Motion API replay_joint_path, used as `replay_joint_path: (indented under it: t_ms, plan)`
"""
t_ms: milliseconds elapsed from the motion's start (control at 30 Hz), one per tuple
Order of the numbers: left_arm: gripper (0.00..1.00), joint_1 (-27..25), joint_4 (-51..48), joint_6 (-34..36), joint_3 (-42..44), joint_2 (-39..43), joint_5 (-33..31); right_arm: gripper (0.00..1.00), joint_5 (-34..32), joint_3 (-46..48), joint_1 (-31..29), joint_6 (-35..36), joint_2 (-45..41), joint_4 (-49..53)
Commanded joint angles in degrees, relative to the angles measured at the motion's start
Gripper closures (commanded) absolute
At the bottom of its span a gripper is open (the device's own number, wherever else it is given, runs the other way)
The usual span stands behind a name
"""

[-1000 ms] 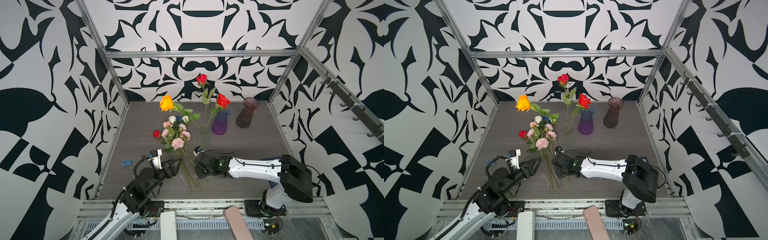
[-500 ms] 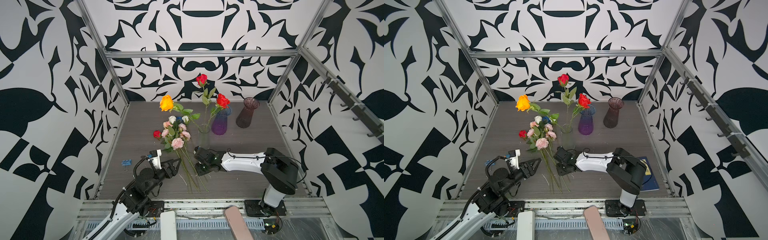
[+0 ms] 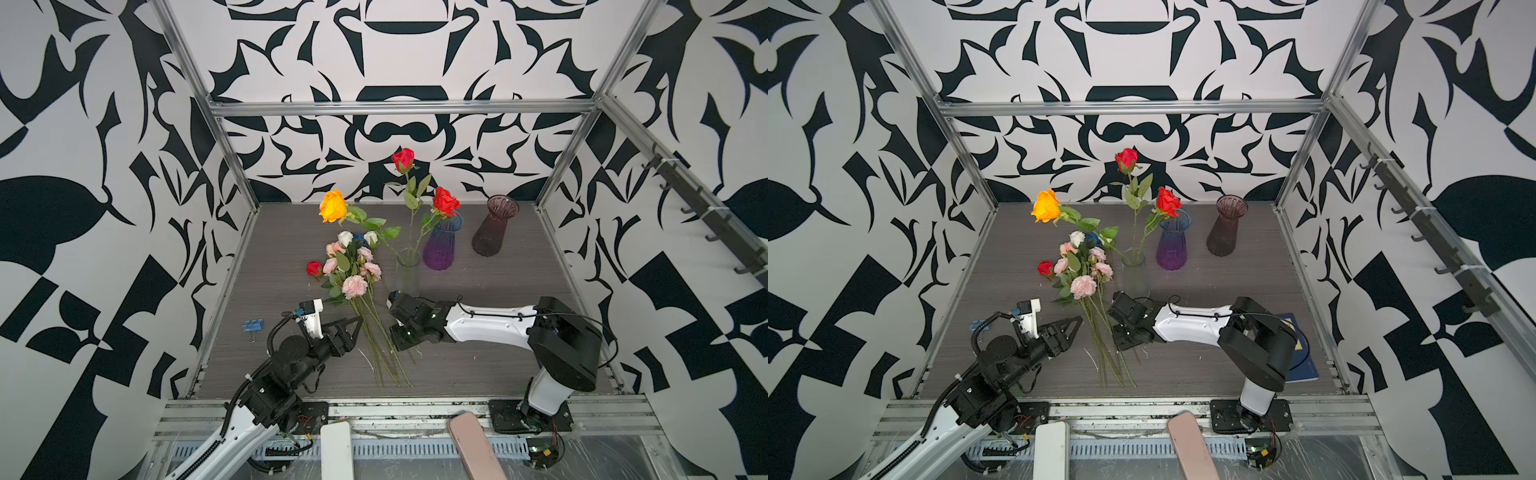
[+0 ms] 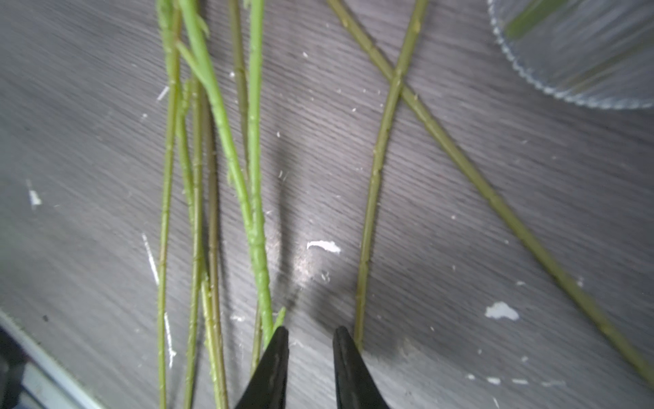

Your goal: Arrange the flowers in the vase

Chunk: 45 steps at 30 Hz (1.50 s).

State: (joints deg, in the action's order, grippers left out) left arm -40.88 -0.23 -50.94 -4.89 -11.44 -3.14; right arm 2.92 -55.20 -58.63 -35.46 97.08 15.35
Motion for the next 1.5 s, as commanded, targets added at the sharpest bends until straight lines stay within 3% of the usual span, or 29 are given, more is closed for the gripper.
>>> replay_joint_path:
  t_ms: [0,133,333,400,533,633,667,733,900,1033,1133,1233,1300,1467]
  plan:
    - [0.19,0.05,1.4,-0.3,0.42,-1.23,-0.47,0.73,1.78,1.13,-0.3,1.16,-2.02,-2.0]
    - [0.19,0.1,2.07,-0.17,0.1,-2.65,-0.16,0.69,4.84,-0.61,-0.52,2.21,0.55,-1.67]
    - [0.19,0.09,1.61,0.14,0.01,-2.47,0.06,0.71,3.9,-3.4,-0.77,2.07,3.94,1.34]
    - [0.19,0.1,1.59,0.05,0.14,-2.18,-0.02,0.75,3.33,-3.6,-0.7,1.74,4.38,1.76]
    - [0.19,0.09,1.29,0.05,-0.04,-2.01,-0.02,0.96,3.38,-4.13,-0.85,1.88,4.88,2.06]
    - [0.19,0.1,1.28,0.05,-0.04,-2.18,-0.11,0.99,3.32,-4.17,-0.83,1.91,4.88,2.14]
    - [0.19,0.1,1.28,0.06,-0.04,-2.27,-0.03,0.96,3.31,-4.13,-0.93,1.91,4.8,2.1]
    - [0.19,0.11,1.37,-0.04,-0.04,-2.45,0.06,0.71,3.08,-3.67,-1.04,1.98,4.17,1.89]
    - [0.18,0.1,1.28,-0.12,-0.02,-2.18,-0.03,0.51,-1.29,2.87,-1.08,0.6,-4.68,-2.32]
    - [0.17,0.15,2.76,-0.56,0.2,-2.58,0.71,0.48,-9.1,11.99,-1.0,-2.48,-17.62,-6.05]
    - [0.09,0.11,11.67,3.52,-0.2,-7.95,5.63,0.47,-13.37,19.14,-1.05,-5.84,-27.61,-8.78]
    - [0.01,0.1,17.2,11.03,-4.85,-17.8,9.53,0.4,-19.16,26.25,-0.3,-8.94,-36.84,-11.52]
    - [0.01,0.1,20.31,16.54,-8.38,-25.59,10.08,0.38,-20.41,29.94,0.93,-11.46,-41.05,-12.72]
    - [0.01,0.1,23.97,35.0,-19.04,-42.74,12.74,0.37,-18.32,34.17,5.13,-14.55,-45.02,-14.49]
